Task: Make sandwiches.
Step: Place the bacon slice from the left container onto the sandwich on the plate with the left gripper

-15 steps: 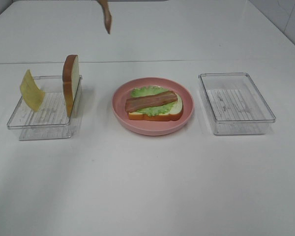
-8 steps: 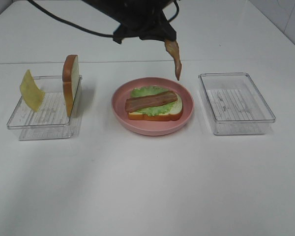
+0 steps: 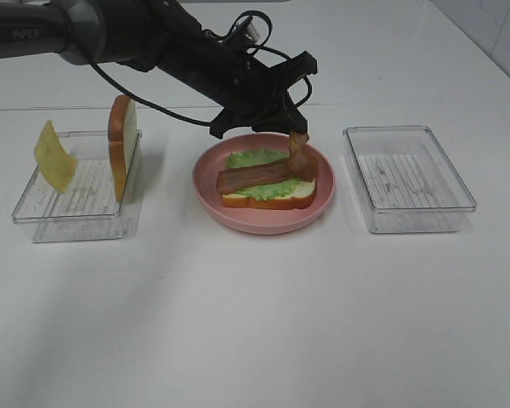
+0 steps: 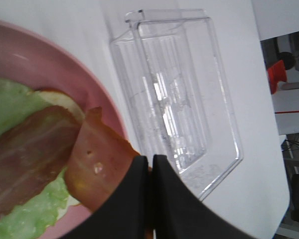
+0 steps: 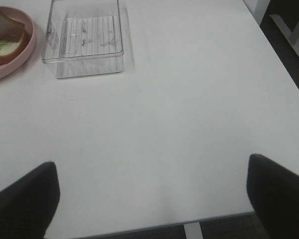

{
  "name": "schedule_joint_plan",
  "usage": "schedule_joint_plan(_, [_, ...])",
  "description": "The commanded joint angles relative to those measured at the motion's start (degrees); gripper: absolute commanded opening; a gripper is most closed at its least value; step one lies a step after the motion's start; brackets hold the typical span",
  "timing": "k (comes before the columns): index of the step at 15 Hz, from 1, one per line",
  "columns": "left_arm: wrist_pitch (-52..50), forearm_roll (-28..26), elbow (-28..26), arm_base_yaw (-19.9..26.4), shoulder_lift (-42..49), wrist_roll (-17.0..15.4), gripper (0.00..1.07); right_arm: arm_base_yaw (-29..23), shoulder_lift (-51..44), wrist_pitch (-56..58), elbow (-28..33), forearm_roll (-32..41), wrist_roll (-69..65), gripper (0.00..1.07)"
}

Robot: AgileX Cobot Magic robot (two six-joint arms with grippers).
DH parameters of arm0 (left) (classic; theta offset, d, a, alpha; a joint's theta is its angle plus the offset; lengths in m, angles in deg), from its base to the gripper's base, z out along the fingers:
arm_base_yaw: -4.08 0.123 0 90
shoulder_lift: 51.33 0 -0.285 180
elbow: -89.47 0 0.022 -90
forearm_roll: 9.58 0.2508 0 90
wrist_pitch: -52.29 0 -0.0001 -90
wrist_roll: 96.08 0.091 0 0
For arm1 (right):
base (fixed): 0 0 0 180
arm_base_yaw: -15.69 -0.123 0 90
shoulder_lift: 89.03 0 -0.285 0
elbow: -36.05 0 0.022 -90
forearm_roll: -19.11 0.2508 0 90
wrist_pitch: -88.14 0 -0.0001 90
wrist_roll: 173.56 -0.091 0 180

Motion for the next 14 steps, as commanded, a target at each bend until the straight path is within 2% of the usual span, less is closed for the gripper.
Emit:
schedule_joint_plan(1, [1.7,14.6,-0.3,0.3,0.1,-11.3,0.00,0.3,-1.8,-0.2,-0.3,0.0,0.5,0.99])
schedule_joint_plan(3, [2.4,21.1,-0.3,0.3,0.1,-14.8,0.00,0.3,-1.8,-0.2,-0.3,0.0,0.5,0.99])
schedule_joint_plan(4, [2.4,22.6,-0.3,0.3,0.1,-15.5,0.00,0.3,-1.8,-0.2,-0.3,0.0,0.5,0.99])
schedule_joint_plan(7, [2.3,23.5,-0.3,0.3,0.1,-15.5,0.00,0.3,-1.8,-0.2,-0.3,0.0,0.5,0.99])
schedule_joint_plan(8, [2.3,23.6,-0.3,0.3,0.1,-15.5,0.05,0.3,-1.8,-0.2,-0.3,0.0,0.5,0.99])
schedule_joint_plan(10, [2.5,23.7,-0.6,0.3,0.1,-15.5,0.50,0.3,-1.8,-0.2,-0.3,0.0,0.5,0.99])
schedule_joint_plan(11, [2.5,23.7,-0.6,0.3,0.3,-15.4,0.66,0.3,-1.8,-0.2,-0.3,0.0,0.5,0.99])
schedule_joint_plan(12, [2.2,23.8,-0.6,0.3,0.7,-15.0,0.94,0.3,-1.8,-0.2,-0.3,0.0,0.5,0.99])
schedule_joint_plan(13, [2.1,23.9,-0.6,0.3,1.1,-14.8,1.02,0.3,-1.8,-0.2,-0.3,0.0,0.5,0.99])
schedule_joint_plan(14, [2.1,24.1,-0.6,0.3,1.4,-14.8,1.02,0.3,-1.8,-0.2,-0.3,0.0,0.5,0.99])
